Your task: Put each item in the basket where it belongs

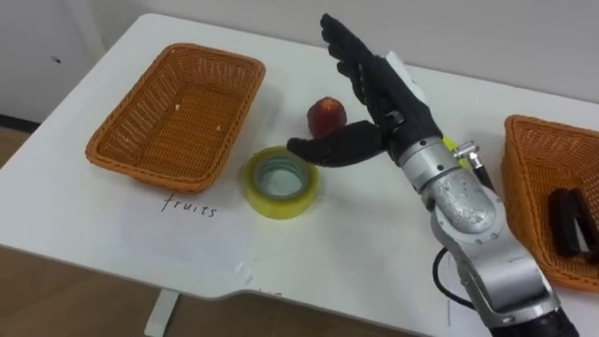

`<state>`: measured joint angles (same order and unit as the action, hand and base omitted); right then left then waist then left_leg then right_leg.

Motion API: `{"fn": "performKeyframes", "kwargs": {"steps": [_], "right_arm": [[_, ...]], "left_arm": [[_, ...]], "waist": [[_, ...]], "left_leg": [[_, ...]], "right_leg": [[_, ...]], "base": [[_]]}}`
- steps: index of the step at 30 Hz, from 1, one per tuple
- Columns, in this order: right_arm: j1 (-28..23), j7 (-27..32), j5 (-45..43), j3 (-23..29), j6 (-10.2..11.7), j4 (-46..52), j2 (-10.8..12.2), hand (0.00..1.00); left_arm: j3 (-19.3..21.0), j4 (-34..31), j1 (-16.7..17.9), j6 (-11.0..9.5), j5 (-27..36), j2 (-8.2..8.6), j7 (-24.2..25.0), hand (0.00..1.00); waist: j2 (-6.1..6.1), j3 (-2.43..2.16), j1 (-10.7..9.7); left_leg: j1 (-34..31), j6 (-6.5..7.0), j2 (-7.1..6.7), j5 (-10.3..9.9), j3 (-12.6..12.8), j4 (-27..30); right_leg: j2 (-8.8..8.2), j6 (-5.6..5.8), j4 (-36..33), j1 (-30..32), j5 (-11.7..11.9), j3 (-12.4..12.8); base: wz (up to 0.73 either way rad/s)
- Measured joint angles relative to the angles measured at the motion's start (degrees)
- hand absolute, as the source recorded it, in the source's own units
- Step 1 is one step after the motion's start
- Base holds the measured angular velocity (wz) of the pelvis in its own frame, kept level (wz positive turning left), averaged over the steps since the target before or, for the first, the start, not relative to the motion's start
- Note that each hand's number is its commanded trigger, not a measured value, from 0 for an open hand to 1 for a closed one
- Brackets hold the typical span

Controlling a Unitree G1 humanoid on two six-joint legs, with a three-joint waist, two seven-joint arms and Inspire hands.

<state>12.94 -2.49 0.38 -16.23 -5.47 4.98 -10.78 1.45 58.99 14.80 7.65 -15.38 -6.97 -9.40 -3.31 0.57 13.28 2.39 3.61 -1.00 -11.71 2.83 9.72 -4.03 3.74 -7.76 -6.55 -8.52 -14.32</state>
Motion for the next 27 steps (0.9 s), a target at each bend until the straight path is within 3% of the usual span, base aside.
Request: {"fn": "performKeyframes", "kwargs": {"steps": [4,17,21,27], "right_arm": [[0.0,-0.1,-2.4,-1.2,0.0,-0.4,0.7,0.00],[0.0,0.0,-7.7,-1.2,0.0,-1.4,1.0,0.00],[0.0,-0.2,-8.8,-1.2,-0.1,-1.8,1.0,0.00],[0.0,-0.1,-9.7,-1.2,-0.1,-2.1,1.5,0.00]], "left_arm": [[-0.4,-0.8,0.0,0.0,0.0,0.00,-0.1,0.00],[-0.5,-1.8,-0.2,0.0,-0.5,0.94,1.3,0.00],[-0.5,-2.2,-0.2,0.0,-0.5,0.86,1.7,0.00],[-0.5,-2.8,-0.2,0.0,-0.5,0.81,3.0,0.00]], "waist": [[0.07,-0.19,-0.1],[-0.43,-0.10,0.0],[-0.95,0.29,0.0],[-1.00,0.32,0.2]], "left_leg": [[-0.8,-0.02,-0.03,0.0,-0.2,0.2],[-1.5,-0.01,-0.27,0.0,-1.3,0.8],[-1.9,-0.01,-0.29,0.0,-1.5,1.1],[-2.2,-0.01,-0.33,0.0,-1.5,1.2]], "right_leg": [[-0.01,0.00,0.0,0.8,0.0,-0.1],[-0.14,0.00,0.0,0.9,0.0,0.1],[-0.14,0.00,0.0,1.1,0.0,0.0],[-0.13,0.00,0.0,1.5,0.0,-0.1]], "base": [[0.01],[0.04],[0.00],[0.00]]}}
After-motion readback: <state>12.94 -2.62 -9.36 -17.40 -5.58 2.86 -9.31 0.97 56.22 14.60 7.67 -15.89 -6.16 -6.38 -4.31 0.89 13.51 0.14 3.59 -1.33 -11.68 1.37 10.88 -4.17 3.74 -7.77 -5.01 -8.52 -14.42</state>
